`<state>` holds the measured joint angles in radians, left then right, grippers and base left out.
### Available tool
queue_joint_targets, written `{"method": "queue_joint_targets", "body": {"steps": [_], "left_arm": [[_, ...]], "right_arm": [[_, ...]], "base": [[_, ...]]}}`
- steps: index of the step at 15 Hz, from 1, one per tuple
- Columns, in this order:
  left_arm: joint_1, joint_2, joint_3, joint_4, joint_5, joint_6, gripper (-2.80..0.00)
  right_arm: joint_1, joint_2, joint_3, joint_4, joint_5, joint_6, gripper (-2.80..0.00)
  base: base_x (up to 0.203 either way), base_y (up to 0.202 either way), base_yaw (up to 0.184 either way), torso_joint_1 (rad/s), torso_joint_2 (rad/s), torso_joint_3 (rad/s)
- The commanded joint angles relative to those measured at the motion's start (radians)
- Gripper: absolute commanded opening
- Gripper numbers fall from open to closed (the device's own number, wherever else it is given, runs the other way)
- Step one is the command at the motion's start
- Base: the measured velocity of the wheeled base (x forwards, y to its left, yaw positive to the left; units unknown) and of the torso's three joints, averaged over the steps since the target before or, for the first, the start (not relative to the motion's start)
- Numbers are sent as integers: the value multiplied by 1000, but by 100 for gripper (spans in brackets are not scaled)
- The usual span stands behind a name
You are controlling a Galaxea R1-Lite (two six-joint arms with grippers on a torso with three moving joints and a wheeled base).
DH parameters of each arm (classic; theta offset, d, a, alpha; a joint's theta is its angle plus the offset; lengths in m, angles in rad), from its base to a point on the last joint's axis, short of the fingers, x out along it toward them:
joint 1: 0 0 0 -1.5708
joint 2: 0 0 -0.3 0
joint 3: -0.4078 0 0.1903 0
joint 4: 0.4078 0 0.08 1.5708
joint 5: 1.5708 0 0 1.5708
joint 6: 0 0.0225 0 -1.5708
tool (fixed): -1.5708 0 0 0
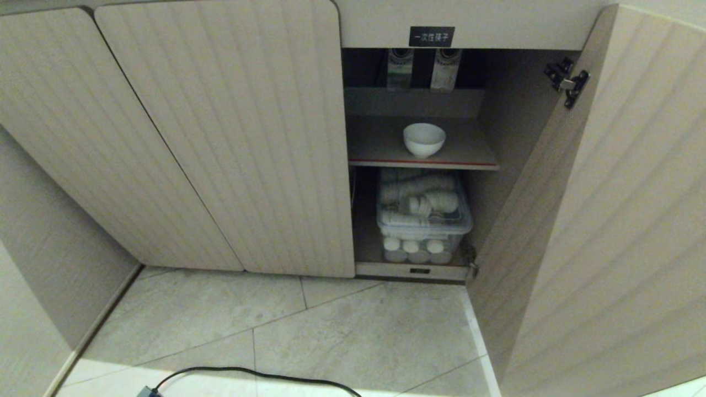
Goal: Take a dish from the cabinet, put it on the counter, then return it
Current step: Take the bowl from the cabinet
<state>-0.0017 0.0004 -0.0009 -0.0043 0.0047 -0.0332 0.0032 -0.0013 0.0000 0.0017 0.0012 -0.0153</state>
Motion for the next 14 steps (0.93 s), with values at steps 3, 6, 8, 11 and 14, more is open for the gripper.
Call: {"method": "queue_joint_targets", "body": {"steps": [3, 6, 8, 11, 14], "left_arm": [[0, 0, -1, 0, 0, -1, -280], [0, 0, 1, 0, 0, -1, -280], [0, 0, 0, 0, 0, -1, -280], [0, 0, 0, 0, 1, -1, -280], [0, 0, -1, 0, 0, -1, -280]], "right_arm": [[1, 1, 0, 0, 0, -1, -280], [1, 1, 0, 0, 0, -1, -280], [0, 1, 0, 0, 0, -1, -280], [0, 1, 0, 0, 0, -2, -280], [1, 1, 0, 0, 0, -1, -280]], "base": [[0, 0, 0, 0, 0, 0], [0, 0, 0, 0, 0, 0], [0, 0, 0, 0, 0, 0], [0, 0, 0, 0, 0, 0], [0, 0, 0, 0, 0, 0]]}}
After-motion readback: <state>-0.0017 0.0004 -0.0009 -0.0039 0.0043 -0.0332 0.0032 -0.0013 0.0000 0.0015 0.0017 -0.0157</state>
